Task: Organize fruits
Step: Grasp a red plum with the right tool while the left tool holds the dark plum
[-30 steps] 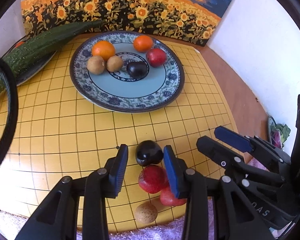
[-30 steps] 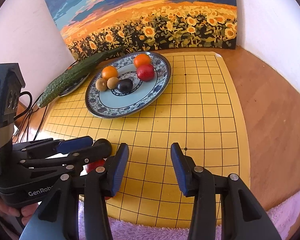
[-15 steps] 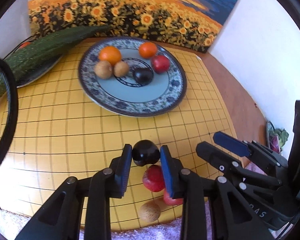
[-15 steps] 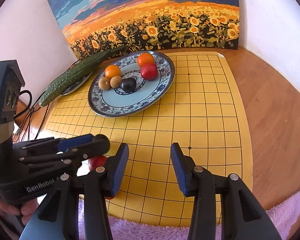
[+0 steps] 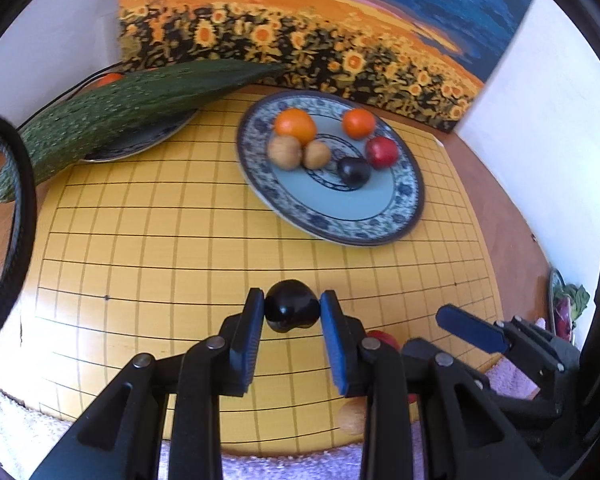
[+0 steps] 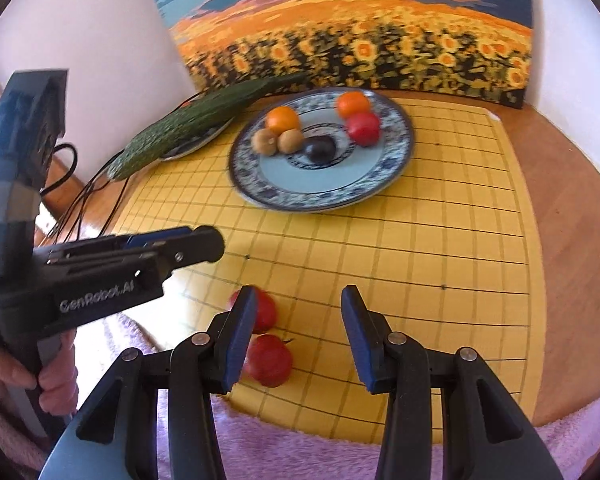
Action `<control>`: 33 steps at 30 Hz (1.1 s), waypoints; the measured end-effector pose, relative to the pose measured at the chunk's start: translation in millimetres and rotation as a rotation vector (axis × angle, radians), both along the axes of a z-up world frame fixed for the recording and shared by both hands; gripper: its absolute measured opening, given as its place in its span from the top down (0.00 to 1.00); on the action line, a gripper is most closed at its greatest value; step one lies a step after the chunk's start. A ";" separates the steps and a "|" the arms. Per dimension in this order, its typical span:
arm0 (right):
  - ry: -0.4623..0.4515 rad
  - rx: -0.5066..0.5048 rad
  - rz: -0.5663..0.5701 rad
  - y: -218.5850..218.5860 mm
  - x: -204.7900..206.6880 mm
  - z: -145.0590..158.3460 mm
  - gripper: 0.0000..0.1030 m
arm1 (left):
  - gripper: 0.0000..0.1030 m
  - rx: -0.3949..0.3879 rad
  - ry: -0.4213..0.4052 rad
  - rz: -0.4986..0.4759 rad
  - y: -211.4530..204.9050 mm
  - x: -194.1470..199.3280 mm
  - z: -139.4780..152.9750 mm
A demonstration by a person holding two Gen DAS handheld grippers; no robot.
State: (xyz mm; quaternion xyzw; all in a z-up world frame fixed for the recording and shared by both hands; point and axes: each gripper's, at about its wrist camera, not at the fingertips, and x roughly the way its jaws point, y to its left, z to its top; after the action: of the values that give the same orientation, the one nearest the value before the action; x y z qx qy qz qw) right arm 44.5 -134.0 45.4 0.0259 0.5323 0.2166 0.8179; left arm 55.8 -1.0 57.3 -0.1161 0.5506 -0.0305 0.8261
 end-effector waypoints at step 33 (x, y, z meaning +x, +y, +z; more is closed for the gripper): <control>0.011 0.013 0.070 18.3 2.5 -8.6 0.69 | 0.71 0.008 -0.013 0.031 14.7 -4.0 3.1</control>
State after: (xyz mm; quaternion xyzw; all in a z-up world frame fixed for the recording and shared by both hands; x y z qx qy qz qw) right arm 47.0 -115.7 36.8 0.0137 0.5362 0.2481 0.8067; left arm 51.8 13.7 60.4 -0.1210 0.5437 -0.0164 0.8304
